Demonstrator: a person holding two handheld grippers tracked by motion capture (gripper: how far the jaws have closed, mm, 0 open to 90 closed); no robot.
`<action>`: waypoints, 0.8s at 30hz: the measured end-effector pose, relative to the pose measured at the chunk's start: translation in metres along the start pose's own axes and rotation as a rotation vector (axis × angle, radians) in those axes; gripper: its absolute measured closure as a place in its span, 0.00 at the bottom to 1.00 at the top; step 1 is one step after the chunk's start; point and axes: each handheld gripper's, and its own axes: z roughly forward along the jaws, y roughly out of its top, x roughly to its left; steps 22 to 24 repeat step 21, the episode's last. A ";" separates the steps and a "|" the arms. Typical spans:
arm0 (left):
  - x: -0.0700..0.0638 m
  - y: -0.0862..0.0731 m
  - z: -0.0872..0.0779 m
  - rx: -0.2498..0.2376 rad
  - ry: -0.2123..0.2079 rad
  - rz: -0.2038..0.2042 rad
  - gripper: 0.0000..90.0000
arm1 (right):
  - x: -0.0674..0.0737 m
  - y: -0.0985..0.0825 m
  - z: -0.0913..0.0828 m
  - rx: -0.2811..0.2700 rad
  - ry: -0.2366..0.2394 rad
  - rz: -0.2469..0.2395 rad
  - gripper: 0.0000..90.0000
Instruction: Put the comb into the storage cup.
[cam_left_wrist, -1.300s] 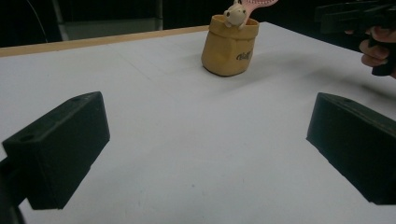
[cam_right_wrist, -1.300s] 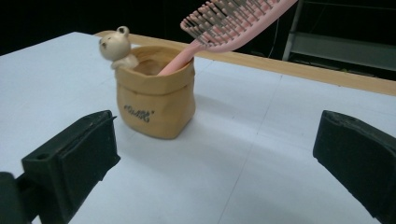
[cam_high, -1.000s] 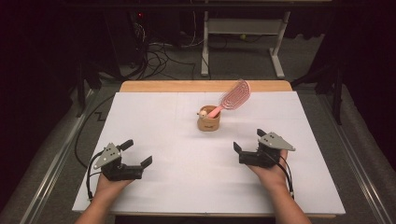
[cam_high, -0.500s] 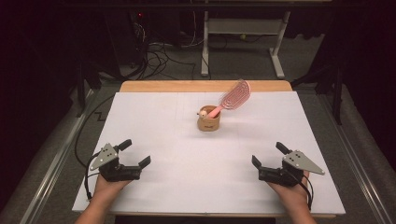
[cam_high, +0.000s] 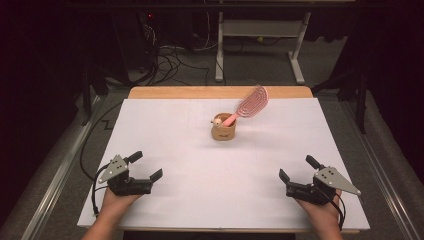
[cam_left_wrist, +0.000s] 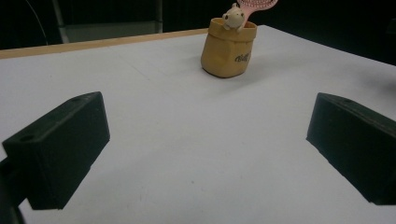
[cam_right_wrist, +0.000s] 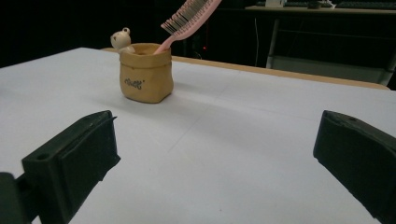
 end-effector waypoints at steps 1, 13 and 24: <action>0.000 0.000 0.000 -0.001 0.000 -0.001 0.00 | 0.000 0.000 0.001 0.007 -0.004 -0.004 0.00; -0.002 0.000 0.000 -0.004 -0.008 0.013 0.00 | 0.002 0.000 -0.001 0.006 0.004 -0.007 0.00; -0.001 0.001 -0.003 -0.015 0.006 0.016 0.00 | 0.002 0.000 -0.002 0.007 0.006 -0.019 0.00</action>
